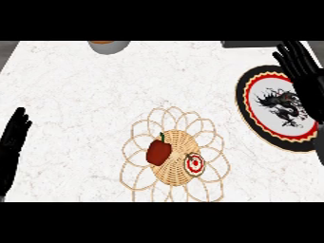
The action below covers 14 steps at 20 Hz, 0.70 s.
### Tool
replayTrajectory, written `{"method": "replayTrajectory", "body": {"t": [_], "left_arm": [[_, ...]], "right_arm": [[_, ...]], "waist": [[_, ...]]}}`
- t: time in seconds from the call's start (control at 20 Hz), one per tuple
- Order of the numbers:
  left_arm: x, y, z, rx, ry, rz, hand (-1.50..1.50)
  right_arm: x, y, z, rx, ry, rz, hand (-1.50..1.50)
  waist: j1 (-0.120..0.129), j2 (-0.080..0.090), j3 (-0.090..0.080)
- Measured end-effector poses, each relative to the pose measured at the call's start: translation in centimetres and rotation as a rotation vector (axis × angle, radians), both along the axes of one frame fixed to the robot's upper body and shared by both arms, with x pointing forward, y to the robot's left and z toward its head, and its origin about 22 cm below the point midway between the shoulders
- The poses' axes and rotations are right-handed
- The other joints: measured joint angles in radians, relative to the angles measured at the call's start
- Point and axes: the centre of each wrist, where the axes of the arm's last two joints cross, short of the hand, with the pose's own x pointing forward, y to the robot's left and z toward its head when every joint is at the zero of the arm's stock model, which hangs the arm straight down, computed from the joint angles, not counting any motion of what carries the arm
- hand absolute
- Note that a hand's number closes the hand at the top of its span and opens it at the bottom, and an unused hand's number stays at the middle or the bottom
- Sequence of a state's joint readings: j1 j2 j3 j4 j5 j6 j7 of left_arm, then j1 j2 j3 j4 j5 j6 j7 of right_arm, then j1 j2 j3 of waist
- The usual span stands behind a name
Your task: Pick the cupcake from the placemat and place it in the plate
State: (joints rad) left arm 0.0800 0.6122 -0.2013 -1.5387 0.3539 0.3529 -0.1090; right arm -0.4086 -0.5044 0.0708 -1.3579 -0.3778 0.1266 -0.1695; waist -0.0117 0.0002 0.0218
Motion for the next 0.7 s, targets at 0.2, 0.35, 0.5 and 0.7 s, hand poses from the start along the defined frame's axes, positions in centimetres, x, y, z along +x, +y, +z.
{"method": "replayTrajectory", "body": {"t": [0.2, 0.35, 0.5, 0.7], "left_arm": [[-0.7, -1.0, -1.5, -0.057, 0.098, 0.014, 0.00], [-1.6, -2.1, -3.2, -0.138, 0.195, 0.034, 0.00], [-2.3, -3.3, -4.4, -0.219, 0.254, 0.038, 0.00], [-2.5, -4.5, -5.0, -0.286, 0.301, 0.020, 0.00]], "right_arm": [[-1.2, -0.8, 0.2, 0.007, -0.030, -0.215, 1.50], [-2.4, -3.5, 0.2, -0.104, -0.016, -0.433, 1.50], [-4.2, -6.4, -1.4, -0.179, 0.024, -0.720, -1.50], [-6.9, -4.9, -4.0, -0.146, -0.024, -0.955, -1.50]], "waist": [[-0.025, -0.006, -0.015], [-0.079, -0.007, -0.032], [-0.125, -0.012, -0.034], [-0.129, -0.021, -0.031]]}}
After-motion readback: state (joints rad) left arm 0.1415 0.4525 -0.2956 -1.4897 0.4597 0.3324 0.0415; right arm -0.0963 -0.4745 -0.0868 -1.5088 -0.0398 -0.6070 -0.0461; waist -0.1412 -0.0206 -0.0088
